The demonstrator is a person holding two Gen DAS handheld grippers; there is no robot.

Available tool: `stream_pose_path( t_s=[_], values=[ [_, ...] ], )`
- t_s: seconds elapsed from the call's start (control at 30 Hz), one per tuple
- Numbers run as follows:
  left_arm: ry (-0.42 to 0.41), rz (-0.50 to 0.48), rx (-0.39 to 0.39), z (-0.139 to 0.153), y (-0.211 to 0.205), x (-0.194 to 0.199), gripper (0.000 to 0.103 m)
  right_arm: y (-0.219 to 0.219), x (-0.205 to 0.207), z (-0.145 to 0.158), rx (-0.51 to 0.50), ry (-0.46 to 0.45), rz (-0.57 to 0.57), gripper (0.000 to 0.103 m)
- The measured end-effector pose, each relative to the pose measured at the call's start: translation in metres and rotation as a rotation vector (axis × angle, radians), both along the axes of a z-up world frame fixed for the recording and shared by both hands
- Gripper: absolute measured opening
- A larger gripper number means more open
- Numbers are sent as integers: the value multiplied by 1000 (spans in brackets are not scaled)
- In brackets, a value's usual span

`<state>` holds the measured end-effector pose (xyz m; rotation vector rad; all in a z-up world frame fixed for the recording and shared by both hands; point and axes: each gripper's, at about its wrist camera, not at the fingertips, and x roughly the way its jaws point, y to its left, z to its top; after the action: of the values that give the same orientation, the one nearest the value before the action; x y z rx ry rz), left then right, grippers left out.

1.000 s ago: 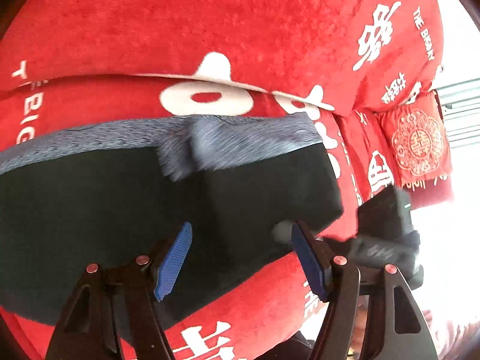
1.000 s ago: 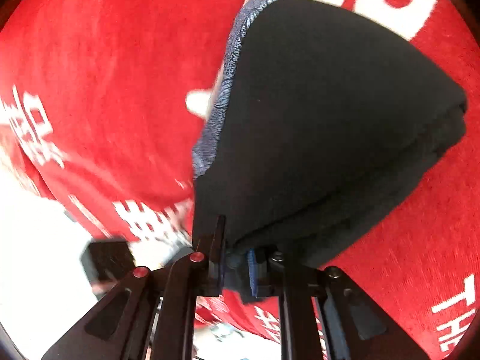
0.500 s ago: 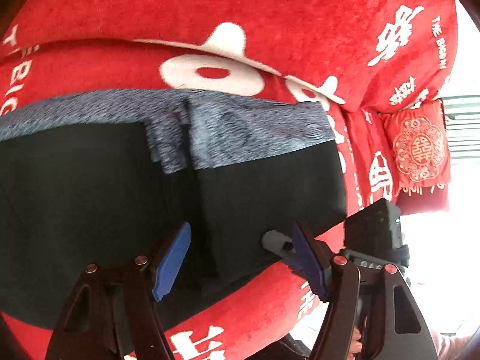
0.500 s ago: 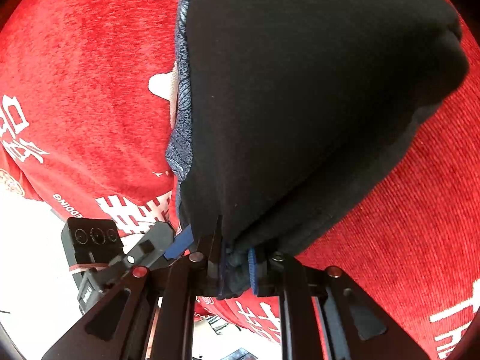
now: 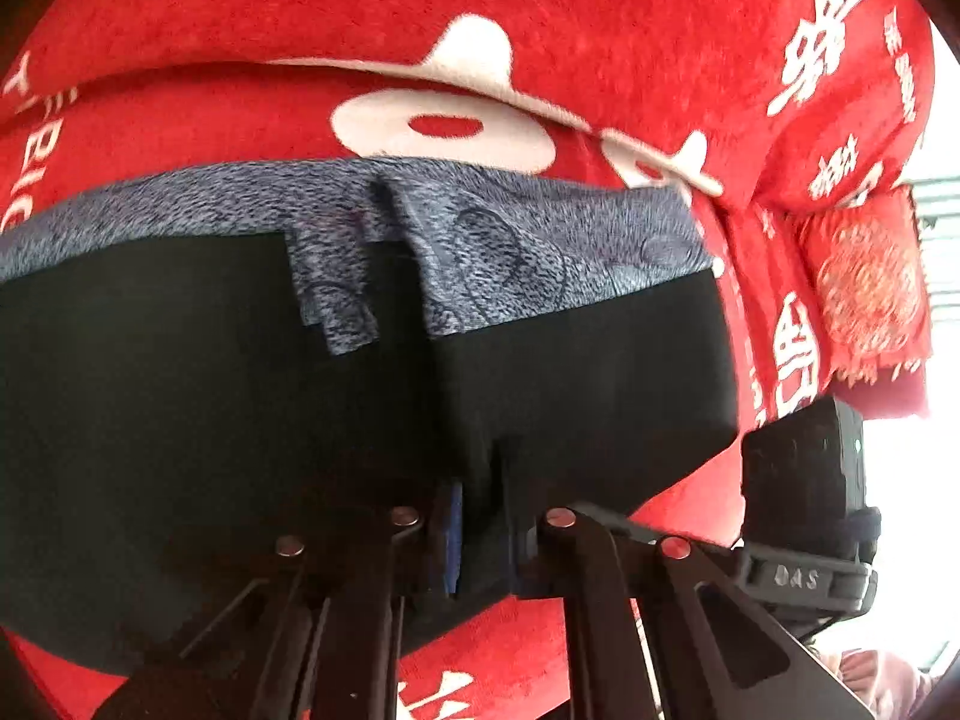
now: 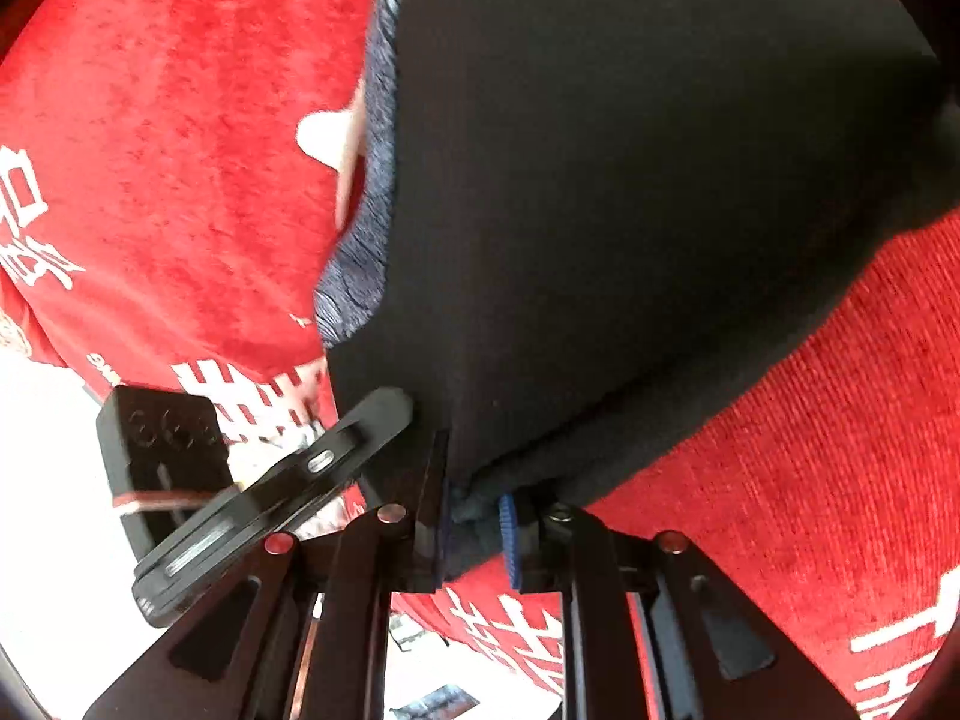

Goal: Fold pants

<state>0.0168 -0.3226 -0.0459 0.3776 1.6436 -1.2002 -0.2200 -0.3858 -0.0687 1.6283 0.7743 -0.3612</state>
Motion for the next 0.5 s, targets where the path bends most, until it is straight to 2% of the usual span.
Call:
stream_pose_path(
  t_s=[0.07,0.1,0.2,0.3,0.37,0.43,0.5],
  values=[
    [-6,6,-4,0,2,1,12,-1,-2,17,-14,20,90,27],
    [-8,8,-4,1,2,0,12,-2,-5,27,-28,11,133,37],
    [-28,-2,-2,2,-1,-3,12,-24,-17,71,-148,-37,211,41],
    [-39,-8,-2,3,-2,-6,12,-71,-25,98,-308,4,155,70],
    [-36,-3,0,3,-2,-6,12,-103,-23,97,-361,43,129,70],
    [-37,-1,4,2,-3,-6,12,-129,-17,84,-404,113,143,70],
    [-40,-4,5,2,-3,-7,12,-149,-8,60,-369,154,170,70]
  ],
)
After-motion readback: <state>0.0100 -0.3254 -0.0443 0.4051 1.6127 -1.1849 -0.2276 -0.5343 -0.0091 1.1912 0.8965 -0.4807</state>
